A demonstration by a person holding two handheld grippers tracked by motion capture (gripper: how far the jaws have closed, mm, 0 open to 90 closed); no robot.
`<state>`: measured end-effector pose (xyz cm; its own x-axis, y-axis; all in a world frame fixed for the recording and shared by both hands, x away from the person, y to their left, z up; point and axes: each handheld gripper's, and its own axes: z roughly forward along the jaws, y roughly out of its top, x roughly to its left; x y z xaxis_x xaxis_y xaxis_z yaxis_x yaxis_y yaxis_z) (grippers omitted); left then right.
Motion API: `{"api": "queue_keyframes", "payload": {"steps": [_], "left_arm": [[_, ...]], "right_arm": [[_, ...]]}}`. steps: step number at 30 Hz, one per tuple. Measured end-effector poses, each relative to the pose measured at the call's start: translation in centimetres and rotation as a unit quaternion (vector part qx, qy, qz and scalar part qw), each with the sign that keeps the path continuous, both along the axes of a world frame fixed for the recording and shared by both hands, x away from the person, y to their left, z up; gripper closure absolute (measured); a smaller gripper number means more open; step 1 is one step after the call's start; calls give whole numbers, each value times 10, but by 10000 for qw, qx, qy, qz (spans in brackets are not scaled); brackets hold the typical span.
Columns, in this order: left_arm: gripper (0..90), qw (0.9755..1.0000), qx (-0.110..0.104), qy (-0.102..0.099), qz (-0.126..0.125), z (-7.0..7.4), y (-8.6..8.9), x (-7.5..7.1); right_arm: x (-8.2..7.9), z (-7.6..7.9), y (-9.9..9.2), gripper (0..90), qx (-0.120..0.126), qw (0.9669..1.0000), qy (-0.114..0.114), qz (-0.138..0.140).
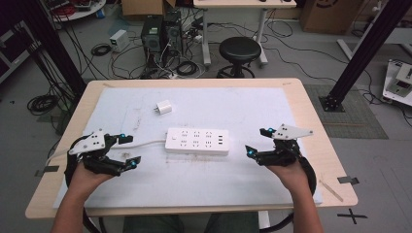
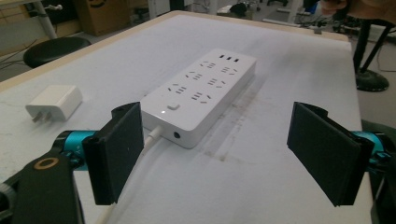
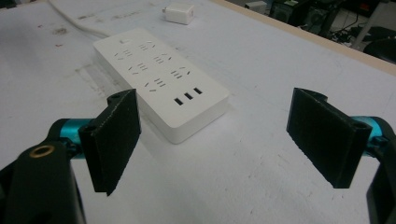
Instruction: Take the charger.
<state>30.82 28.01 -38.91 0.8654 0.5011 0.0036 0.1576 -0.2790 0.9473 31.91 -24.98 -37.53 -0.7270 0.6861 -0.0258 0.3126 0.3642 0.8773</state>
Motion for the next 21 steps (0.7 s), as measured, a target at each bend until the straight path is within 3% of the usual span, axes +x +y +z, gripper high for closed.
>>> {"api": "queue_keyframes", "payload": {"steps": [5, 8, 9, 10, 11, 12, 13, 14, 15, 16, 17, 18, 19, 20, 21], "left_arm": [[186, 10000, 48, -54, 22, 8, -7, 10], [187, 9998, 128, -78, 129, 15, -11, 29], [188, 9998, 128, -78, 129, 15, -11, 29], [188, 9996, 162, -56, 206, 18, -12, 41], [188, 9996, 162, -56, 206, 18, -12, 41], [189, 9994, 156, -45, 315, 20, -13, 54], [189, 9994, 156, -45, 315, 20, -13, 54], [189, 9991, 201, 49, 372, 22, -14, 69], [189, 9991, 201, 49, 372, 22, -14, 69], [189, 9986, 231, 76, 465, 23, -16, 83], [188, 9986, 231, 76, 465, 23, -16, 83], [188, 9983, 284, 132, 484, 23, -19, 98], [189, 9983, 284, 132, 484, 23, -19, 98], [188, 9979, 338, 180, 524, 22, -22, 113], [188, 9979, 338, 180, 524, 22, -22, 113]], "right_arm": [[-1, 4, -1, 179, -6, 10000, -15, 1], [-3, 5, -2, 179, -5, 10000, 3, 14], [-3, 5, -2, 179, -5, 10000, 3, 14], [-4, 5, -4, 179, -25, 10000, -26, 17], [-5, 5, -4, 179, -29, 10000, -26, 17], [-6, 5, -5, 179, -30, 10000, -47, 1], [-6, 5, -6, 179, -28, 10000, -45, -4], [-7, 4, -6, 179, -19, 10000, -79, 21], [-8, 4, -7, 179, -21, 10000, -56, -19], [-9, 3, -7, 179, -18, 10000, -83, -17], [-10, 3, -8, 179, -26, 10000, -70, -18], [-10, 3, -8, 179, -22, 10000, -61, -23], [-11, 3, -8, 179, -19, 10000, -52, -31], [-11, 3, -8, 179, -18, 10000, -56, -39], [-11, 3, -8, 179, -18, 10000, -56, -39]]}}
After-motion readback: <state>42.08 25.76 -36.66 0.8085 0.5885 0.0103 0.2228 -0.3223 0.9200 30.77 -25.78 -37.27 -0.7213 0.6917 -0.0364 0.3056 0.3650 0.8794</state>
